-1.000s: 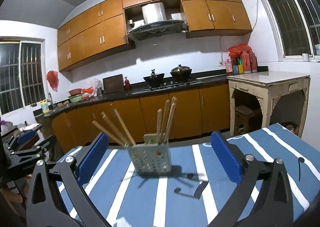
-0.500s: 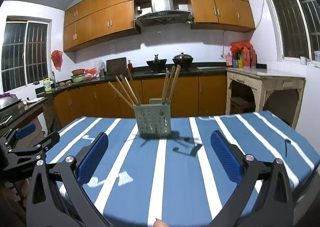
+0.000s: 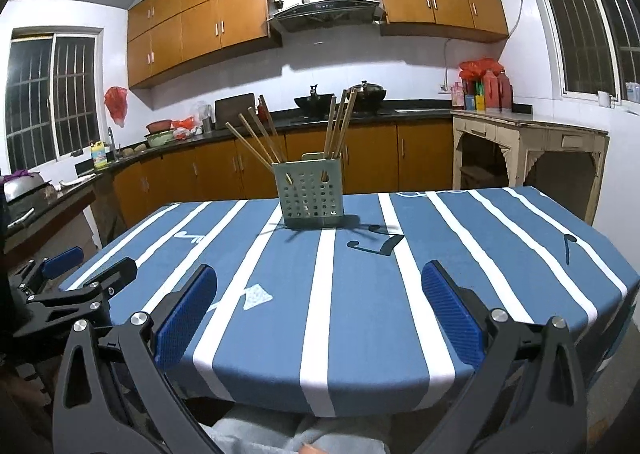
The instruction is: Organize utensils
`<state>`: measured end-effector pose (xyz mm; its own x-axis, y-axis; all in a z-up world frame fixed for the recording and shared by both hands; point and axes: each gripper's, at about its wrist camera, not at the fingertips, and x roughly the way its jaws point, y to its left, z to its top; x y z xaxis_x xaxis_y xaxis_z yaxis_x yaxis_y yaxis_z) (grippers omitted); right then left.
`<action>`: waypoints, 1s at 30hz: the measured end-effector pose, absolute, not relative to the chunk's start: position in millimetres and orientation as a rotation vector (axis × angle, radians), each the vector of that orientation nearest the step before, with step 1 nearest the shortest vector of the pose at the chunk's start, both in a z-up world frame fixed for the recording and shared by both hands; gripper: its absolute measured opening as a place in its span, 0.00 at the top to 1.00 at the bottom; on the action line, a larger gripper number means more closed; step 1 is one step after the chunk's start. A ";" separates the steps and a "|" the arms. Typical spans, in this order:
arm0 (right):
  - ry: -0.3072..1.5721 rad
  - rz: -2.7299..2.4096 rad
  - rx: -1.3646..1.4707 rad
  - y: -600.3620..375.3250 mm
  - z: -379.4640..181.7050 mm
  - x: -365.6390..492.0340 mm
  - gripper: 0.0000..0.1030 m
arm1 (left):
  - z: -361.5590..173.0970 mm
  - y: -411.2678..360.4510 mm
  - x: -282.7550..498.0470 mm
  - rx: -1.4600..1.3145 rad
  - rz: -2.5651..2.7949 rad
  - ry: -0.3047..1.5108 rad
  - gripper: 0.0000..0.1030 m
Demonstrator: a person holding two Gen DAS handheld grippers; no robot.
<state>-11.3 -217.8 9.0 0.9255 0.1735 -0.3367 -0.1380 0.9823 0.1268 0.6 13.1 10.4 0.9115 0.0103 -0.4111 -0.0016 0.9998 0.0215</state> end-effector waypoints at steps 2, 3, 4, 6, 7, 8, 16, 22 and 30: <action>0.354 0.165 0.106 -218.7 7.3 -14.7 0.02 | 7.4 12.8 -2.5 0.017 0.006 0.427 0.04; 0.355 0.165 0.109 -218.7 6.7 -15.8 0.02 | 6.7 12.5 -3.8 0.017 0.009 0.427 0.04; 0.356 0.167 0.113 -218.9 5.6 -17.3 0.02 | 5.7 12.1 -5.2 0.017 0.012 0.427 0.04; 0.362 0.168 0.119 -219.8 5.0 -17.4 0.02 | 5.5 12.4 -6.7 0.010 0.014 0.427 0.04; 0.364 0.169 0.122 -219.3 3.7 -18.7 0.02 | 5.3 12.7 -7.7 0.003 0.013 0.426 0.04; 0.366 0.171 0.127 -219.5 3.0 -19.2 0.02 | 5.9 12.7 -8.4 0.000 0.013 0.425 0.04; 0.375 0.159 0.144 -218.9 -2.0 -23.8 0.02 | 5.7 11.8 -11.4 -0.004 0.012 0.423 0.04; 0.377 0.145 0.150 -219.9 -2.9 -27.4 0.02 | 5.3 11.5 -12.1 -0.006 0.010 0.421 0.04; 0.368 0.135 0.147 -220.6 -4.7 -31.5 0.02 | 5.6 9.4 -16.6 -0.006 0.010 0.417 0.04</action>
